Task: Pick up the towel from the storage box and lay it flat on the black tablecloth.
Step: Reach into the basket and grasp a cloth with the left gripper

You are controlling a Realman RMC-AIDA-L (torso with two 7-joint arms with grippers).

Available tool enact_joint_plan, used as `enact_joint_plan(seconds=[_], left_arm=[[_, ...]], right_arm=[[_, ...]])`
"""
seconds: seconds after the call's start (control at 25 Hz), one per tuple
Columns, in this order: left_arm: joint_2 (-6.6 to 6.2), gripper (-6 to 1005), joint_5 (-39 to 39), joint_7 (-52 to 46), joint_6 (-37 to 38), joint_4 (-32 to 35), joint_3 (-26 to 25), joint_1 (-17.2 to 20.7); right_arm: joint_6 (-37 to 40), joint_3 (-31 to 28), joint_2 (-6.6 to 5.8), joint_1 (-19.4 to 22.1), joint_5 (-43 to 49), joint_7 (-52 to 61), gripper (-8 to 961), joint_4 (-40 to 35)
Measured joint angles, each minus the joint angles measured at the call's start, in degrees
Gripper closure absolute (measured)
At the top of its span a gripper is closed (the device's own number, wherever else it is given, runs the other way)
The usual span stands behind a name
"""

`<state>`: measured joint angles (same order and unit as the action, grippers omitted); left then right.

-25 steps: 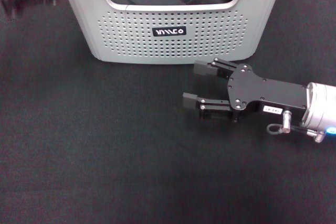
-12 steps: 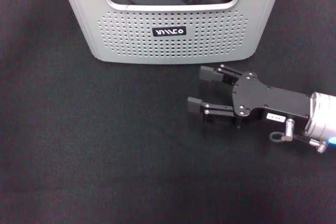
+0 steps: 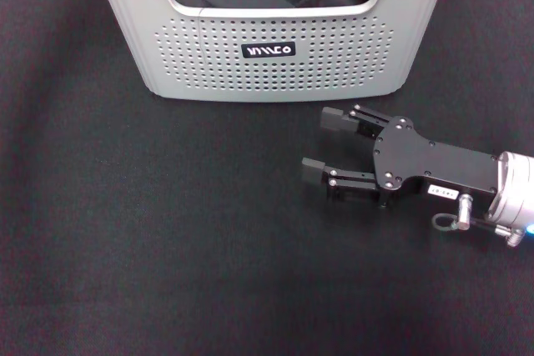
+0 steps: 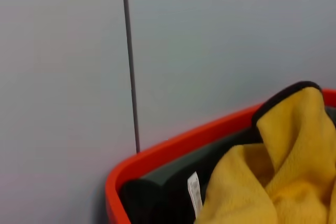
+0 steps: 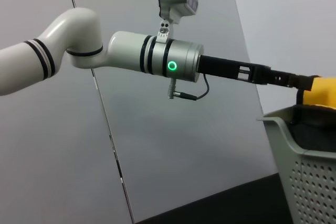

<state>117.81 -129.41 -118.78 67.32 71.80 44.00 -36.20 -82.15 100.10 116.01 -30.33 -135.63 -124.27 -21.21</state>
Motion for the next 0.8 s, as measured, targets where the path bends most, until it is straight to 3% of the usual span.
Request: enact_joint_plan(seconds=[0.72,0.8], left_arm=[[-0.12,306,-2.6,-2.4,0.5,0.0,3.2,-1.0],[-0.13,370,-2.6,-2.4,0.6,0.0,3.4,-1.1]], right_arm=[[0.1,0.0,0.17,1.1,0.0,-1.2,95,0.4],[0.1,0.0,0.17,1.4,0.0,-1.2,95,0.4]])
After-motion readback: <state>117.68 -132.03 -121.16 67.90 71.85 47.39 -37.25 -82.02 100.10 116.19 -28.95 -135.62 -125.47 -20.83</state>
